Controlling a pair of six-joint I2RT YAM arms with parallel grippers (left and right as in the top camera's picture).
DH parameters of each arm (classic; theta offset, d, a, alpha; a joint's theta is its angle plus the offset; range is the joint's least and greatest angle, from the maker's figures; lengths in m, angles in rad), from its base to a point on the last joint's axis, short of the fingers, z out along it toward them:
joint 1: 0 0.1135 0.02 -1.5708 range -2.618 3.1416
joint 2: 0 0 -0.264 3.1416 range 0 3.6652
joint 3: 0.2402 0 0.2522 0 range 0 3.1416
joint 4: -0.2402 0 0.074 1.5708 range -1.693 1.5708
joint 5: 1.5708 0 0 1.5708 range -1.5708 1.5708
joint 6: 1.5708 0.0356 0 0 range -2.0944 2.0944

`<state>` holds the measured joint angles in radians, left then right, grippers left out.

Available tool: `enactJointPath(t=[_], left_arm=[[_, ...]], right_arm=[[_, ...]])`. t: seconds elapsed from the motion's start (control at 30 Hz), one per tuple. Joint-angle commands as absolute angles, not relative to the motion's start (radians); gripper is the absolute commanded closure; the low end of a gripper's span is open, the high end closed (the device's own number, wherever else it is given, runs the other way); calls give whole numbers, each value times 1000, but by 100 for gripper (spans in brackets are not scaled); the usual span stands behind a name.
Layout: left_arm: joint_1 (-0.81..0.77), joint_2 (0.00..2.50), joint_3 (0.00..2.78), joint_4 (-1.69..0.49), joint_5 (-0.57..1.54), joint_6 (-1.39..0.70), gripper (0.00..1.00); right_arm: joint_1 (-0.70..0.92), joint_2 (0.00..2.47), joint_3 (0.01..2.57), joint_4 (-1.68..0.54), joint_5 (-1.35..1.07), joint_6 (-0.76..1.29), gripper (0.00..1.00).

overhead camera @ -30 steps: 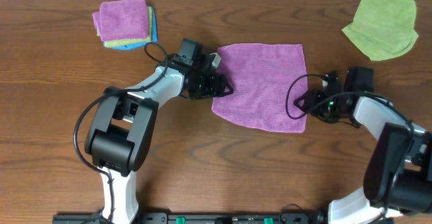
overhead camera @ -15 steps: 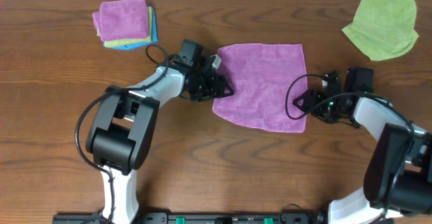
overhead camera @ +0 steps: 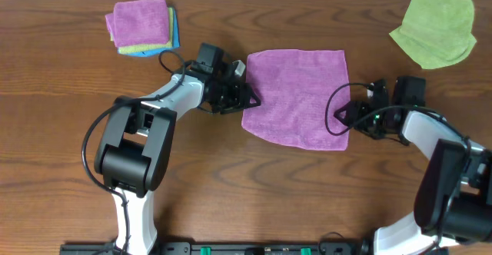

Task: Fold the cloth

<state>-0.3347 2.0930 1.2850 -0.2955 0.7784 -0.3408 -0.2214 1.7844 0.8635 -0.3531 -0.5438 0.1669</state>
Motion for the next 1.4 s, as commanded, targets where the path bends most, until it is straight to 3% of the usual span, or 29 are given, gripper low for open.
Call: enactJointPath(t=[0.0,0.3,0.57,0.67,0.7,0.73,0.77,0.93,1.37], left_arm=[[-332,2117,1280,-303,783,-342,45],[-332,2117,1280,-339,786,-345,46],[-332,2117,1280,-332,786,-345,62],[-332,2117,1280,-314,786,-359,75],[-332,2117,1280,-302,786,-374,81],[-332,2117,1280,-289,786,-388,91],[-332,2117,1280,-277,786,-403,94],[-332,2117,1280,-250,786,-408,94],[-332,2114,1335,-202,874,-442,94]], right_arm=[[-222,1917,796,-364,-371,156,42],[-223,1945,796,-421,-313,155,42],[-222,1945,796,-393,-375,156,46],[-222,1945,796,-397,-375,156,62],[-222,1945,796,-396,-375,156,75],[-222,1945,796,-395,-375,157,83],[-222,1945,796,-393,-375,160,91],[-221,1945,796,-392,-387,160,98],[-221,1914,924,-533,-446,162,98]])
